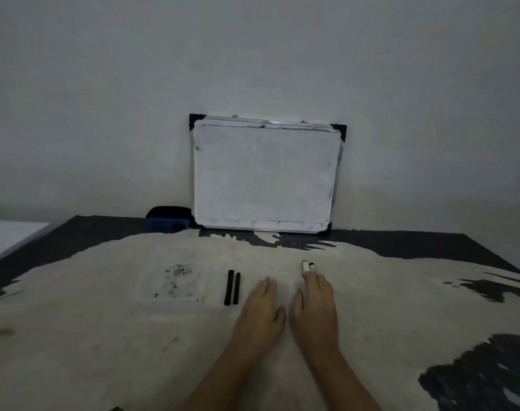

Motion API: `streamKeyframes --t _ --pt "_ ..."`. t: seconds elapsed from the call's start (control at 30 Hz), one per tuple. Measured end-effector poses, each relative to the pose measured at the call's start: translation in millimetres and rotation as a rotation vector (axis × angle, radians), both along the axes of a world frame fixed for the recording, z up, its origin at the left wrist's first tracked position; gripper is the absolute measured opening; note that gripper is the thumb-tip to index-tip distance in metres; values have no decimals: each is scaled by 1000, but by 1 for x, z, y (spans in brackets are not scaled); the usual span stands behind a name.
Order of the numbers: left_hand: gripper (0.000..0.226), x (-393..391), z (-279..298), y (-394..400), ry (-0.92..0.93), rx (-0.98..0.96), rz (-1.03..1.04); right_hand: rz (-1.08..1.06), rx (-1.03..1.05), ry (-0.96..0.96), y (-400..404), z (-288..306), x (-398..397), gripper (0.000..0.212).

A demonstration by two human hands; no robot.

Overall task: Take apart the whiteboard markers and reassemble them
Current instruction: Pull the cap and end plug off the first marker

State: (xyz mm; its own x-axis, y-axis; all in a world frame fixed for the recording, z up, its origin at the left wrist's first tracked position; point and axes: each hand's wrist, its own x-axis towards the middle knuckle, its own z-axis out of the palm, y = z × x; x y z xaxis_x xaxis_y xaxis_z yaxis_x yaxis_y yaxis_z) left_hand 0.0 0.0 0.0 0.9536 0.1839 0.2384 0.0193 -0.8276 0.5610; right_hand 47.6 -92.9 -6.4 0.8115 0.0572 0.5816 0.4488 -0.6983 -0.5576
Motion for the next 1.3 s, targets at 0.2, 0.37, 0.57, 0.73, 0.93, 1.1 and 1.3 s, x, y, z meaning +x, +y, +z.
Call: streamKeyframes --t 0.2,0.37,0.57,0.73,0.93,1.1,1.3 --pt "54 5 -5 4 -19 34 9 -212 -116 17 -5 8 0 30" --pt "51 4 -6 4 -34 43 9 -236 -98 142 -6 10 0 30" --pt "51 4 -5 5 -36 20 2 -229 -72 173 -7 10 1 23" --pt "45 3 -1 5 -127 -179 13 -275 -193 137 -5 13 -1 25" --pt "36 2 9 15 -216 -660 67 -105 10 2 -9 16 2 15" --pt "38 3 12 25 -373 -1196 -108 178 57 171 -15 7 9 36" --pt "32 0 17 30 -450 -1332 -143 266 -252 54 -26 31 -1 31"
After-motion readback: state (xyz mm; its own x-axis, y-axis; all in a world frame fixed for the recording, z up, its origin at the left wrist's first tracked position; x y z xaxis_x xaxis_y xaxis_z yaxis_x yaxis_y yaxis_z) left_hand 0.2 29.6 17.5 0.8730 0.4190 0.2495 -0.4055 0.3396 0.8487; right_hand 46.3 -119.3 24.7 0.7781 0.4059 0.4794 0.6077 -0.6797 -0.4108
